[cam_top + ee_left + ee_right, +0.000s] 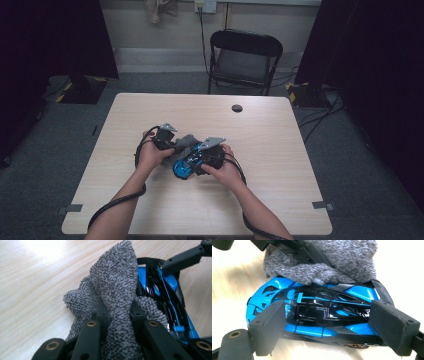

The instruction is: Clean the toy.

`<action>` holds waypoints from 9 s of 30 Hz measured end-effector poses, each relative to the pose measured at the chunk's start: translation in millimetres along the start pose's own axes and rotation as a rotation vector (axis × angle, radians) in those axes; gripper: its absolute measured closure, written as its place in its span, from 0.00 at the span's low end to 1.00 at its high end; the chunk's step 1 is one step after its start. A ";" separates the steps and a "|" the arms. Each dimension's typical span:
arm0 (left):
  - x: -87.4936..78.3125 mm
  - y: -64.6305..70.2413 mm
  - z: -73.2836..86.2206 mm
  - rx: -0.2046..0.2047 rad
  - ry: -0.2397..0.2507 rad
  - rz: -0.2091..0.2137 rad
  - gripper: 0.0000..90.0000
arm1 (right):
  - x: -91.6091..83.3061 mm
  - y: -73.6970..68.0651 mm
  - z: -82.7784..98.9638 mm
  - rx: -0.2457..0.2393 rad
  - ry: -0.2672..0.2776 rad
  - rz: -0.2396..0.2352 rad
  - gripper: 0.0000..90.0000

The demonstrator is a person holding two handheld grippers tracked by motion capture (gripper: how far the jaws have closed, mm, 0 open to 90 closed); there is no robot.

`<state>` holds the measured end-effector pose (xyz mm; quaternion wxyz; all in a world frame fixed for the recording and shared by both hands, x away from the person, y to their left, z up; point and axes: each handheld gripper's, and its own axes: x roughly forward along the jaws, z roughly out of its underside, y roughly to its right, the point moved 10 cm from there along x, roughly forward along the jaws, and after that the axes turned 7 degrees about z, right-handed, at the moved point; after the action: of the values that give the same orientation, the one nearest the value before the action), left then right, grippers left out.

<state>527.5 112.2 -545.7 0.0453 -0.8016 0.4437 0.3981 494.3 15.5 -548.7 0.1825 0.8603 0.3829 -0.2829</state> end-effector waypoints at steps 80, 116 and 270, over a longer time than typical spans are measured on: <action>-0.1 2.6 -4.4 0.035 -0.003 0.028 0.84 | 0.1 0.1 -0.2 -0.001 -0.010 0.002 0.16; -52.0 20.7 52.0 -0.008 -0.047 0.071 0.84 | -0.5 -1.0 -0.3 0.005 -0.014 0.006 0.16; -8.1 98.5 11.3 0.152 0.044 0.027 0.27 | -120.2 59.2 44.4 0.069 -0.044 -0.028 0.17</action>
<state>444.7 63.2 -520.2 0.0907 -0.7984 0.4842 0.3462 458.2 -112.8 -501.9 0.1569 0.8541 0.3809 -0.3175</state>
